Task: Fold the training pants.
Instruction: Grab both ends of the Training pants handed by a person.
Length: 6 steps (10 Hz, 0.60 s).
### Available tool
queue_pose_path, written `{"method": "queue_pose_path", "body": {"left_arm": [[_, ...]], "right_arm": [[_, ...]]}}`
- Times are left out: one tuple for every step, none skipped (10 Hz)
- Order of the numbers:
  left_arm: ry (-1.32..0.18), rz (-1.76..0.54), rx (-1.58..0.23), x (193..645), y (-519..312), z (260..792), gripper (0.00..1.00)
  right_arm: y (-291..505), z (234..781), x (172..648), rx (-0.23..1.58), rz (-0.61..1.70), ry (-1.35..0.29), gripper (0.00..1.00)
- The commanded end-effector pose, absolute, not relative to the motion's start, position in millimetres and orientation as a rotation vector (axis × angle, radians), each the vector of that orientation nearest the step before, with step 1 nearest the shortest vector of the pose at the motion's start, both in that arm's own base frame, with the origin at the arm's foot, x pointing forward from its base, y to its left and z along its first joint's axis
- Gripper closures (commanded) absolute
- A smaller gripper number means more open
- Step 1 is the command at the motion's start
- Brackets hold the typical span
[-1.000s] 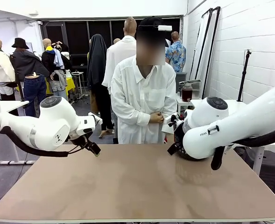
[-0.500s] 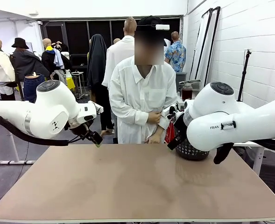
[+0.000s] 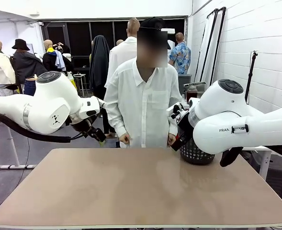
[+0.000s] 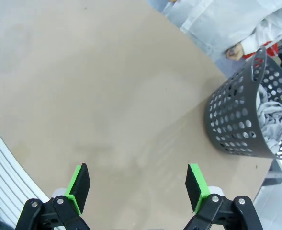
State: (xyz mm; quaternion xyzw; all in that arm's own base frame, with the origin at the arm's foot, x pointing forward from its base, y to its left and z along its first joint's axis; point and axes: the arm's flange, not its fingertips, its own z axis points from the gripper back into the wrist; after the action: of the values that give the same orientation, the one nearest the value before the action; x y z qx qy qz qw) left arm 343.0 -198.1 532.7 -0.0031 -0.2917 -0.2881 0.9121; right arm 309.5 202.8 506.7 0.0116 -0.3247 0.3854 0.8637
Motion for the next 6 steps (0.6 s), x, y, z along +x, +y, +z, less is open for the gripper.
{"method": "queue_pose_path", "body": {"left_arm": [[-0.599,-0.577,-0.012,338.2,-200.3,538.9,0.00],[-0.604,-0.577,-0.017,337.5,-200.5,540.7,0.00],[-0.608,-0.576,-0.021,337.7,-200.1,542.3,0.00],[-0.610,-0.574,-0.026,337.7,-199.3,541.9,0.00],[-0.607,-0.573,-0.028,338.4,-199.5,541.4,0.00],[-0.605,-0.570,-0.027,338.9,-199.7,540.7,0.00]], "right_arm": [[198.0,496.9,291.4,0.019,0.786,-0.691,0.00],[198.5,499.6,290.8,0.019,0.786,-0.703,0.00],[198.5,501.2,291.3,0.020,0.785,-0.718,0.00],[198.1,501.5,291.1,0.021,0.787,-0.725,0.00],[197.9,500.9,290.5,0.023,0.786,-0.732,0.00],[198.1,501.8,290.0,0.025,0.787,-0.735,0.00]]}}
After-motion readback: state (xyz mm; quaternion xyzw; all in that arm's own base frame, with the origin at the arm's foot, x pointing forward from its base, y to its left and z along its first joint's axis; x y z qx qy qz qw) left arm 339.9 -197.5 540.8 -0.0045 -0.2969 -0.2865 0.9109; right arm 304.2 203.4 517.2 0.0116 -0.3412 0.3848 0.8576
